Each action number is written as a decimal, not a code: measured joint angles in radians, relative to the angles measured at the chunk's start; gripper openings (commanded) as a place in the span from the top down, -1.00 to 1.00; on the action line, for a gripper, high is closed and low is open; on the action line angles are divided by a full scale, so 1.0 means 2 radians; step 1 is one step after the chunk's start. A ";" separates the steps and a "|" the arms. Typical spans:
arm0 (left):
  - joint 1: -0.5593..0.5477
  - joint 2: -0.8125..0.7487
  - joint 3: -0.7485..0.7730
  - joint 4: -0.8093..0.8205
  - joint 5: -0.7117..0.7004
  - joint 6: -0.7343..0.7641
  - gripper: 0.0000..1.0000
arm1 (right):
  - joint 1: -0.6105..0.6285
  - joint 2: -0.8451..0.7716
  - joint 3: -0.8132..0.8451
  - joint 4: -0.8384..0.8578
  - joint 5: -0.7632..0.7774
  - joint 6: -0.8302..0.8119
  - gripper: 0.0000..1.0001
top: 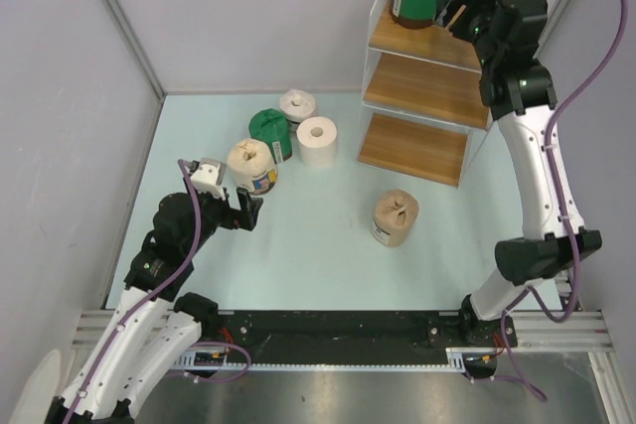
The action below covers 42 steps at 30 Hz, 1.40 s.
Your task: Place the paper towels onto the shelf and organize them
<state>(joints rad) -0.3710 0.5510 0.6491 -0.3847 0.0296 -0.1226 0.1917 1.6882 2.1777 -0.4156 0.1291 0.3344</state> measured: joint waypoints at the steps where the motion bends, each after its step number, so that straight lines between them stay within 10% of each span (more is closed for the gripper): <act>1: 0.000 0.000 0.000 0.000 0.000 0.000 -1.00 | 0.003 -0.018 -0.026 0.007 0.004 -0.004 -0.43; 13: 0.000 -0.005 0.000 -0.002 -0.009 -0.001 -1.00 | 0.327 -0.108 -0.214 0.087 0.070 -0.078 -0.46; 28: 0.000 -0.010 0.000 -0.006 -0.011 -0.004 -1.00 | 0.320 0.361 0.079 0.072 0.074 -0.009 -0.47; 42: -0.001 -0.005 0.000 -0.007 -0.011 -0.004 -1.00 | 0.273 0.396 0.112 0.091 0.089 0.060 -0.46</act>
<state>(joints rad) -0.3725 0.5407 0.6491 -0.3992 0.0067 -0.1303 0.7372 2.4802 2.4023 -0.2333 0.3069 0.4541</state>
